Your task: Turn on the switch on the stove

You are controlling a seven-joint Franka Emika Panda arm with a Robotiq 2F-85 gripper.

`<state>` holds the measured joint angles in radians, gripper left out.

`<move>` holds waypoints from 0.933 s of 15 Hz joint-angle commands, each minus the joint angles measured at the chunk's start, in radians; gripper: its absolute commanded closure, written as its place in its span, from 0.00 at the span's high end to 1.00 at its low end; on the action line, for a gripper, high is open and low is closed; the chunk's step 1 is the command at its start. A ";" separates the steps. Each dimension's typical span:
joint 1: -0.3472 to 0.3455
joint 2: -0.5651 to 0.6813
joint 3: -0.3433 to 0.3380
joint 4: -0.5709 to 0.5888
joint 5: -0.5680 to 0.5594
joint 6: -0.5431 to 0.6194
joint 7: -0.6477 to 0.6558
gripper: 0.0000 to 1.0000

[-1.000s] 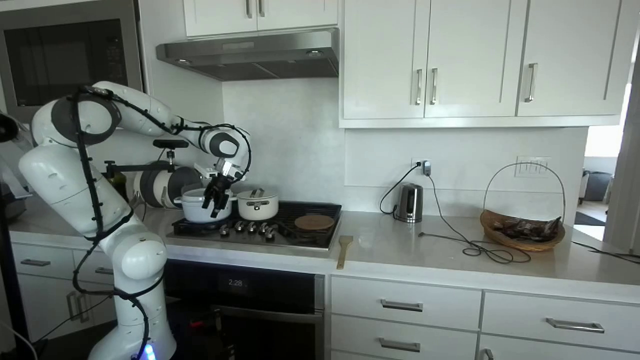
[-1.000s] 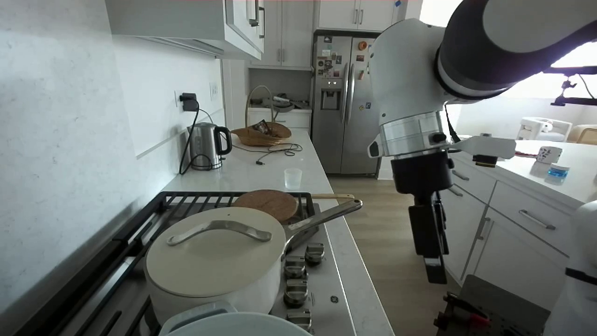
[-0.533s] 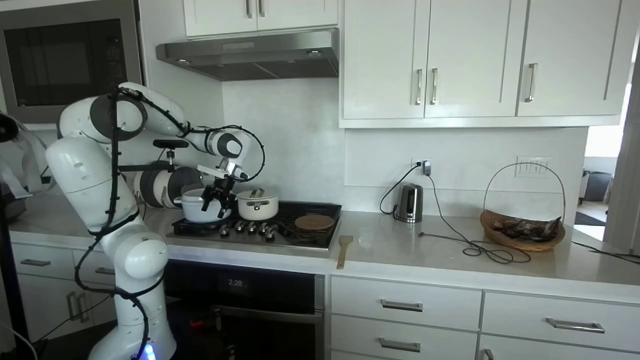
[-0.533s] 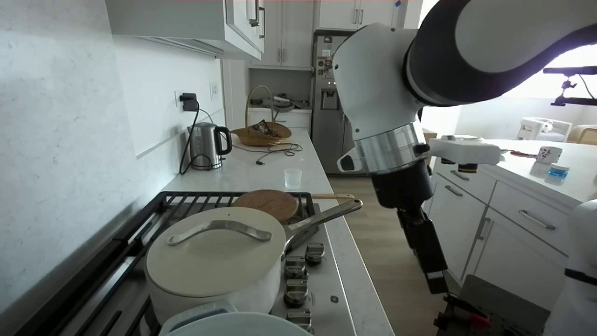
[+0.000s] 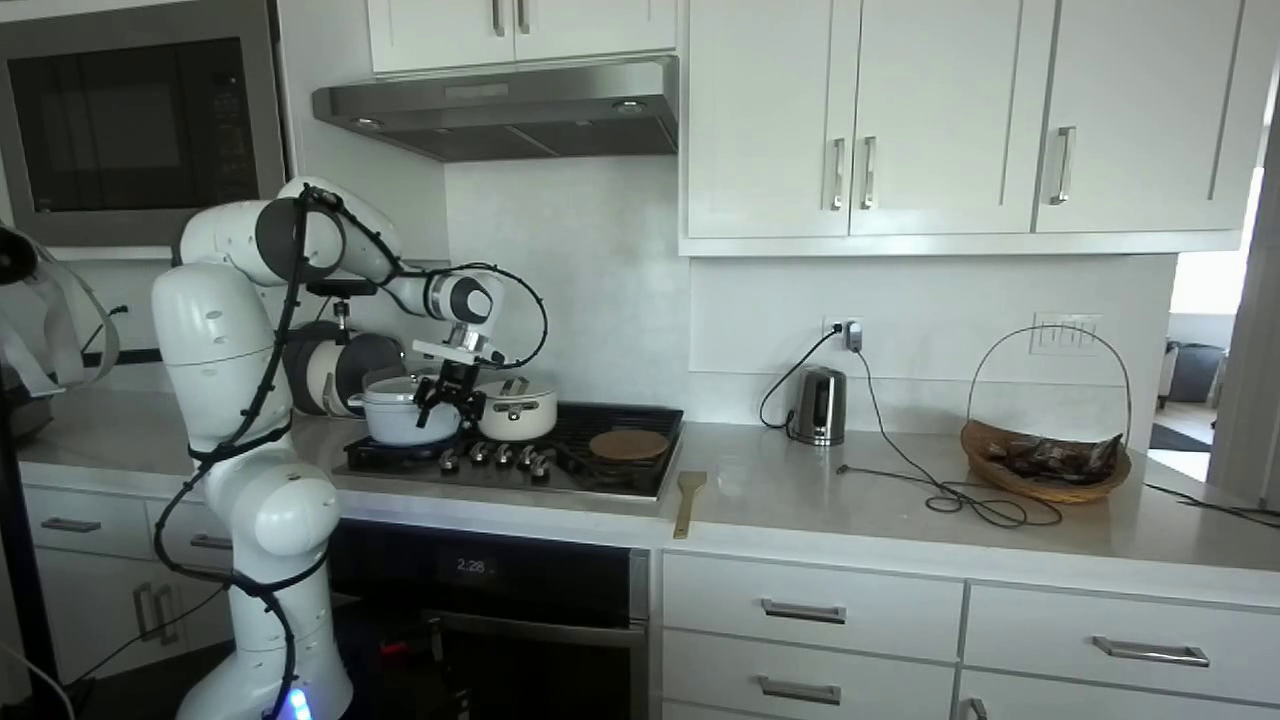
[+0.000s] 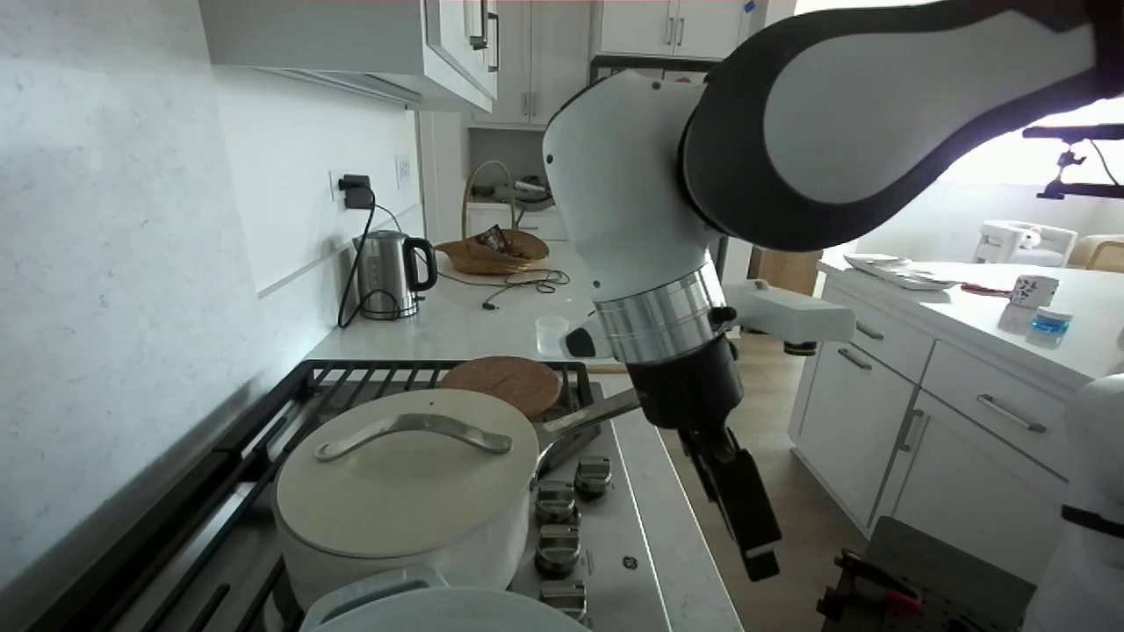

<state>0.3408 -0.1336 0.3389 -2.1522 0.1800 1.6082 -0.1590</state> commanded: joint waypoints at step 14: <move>0.100 0.038 0.100 -0.052 -0.074 0.356 -0.015 1.00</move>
<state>0.4272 -0.0589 0.4225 -2.1571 0.1503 1.9066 -0.1916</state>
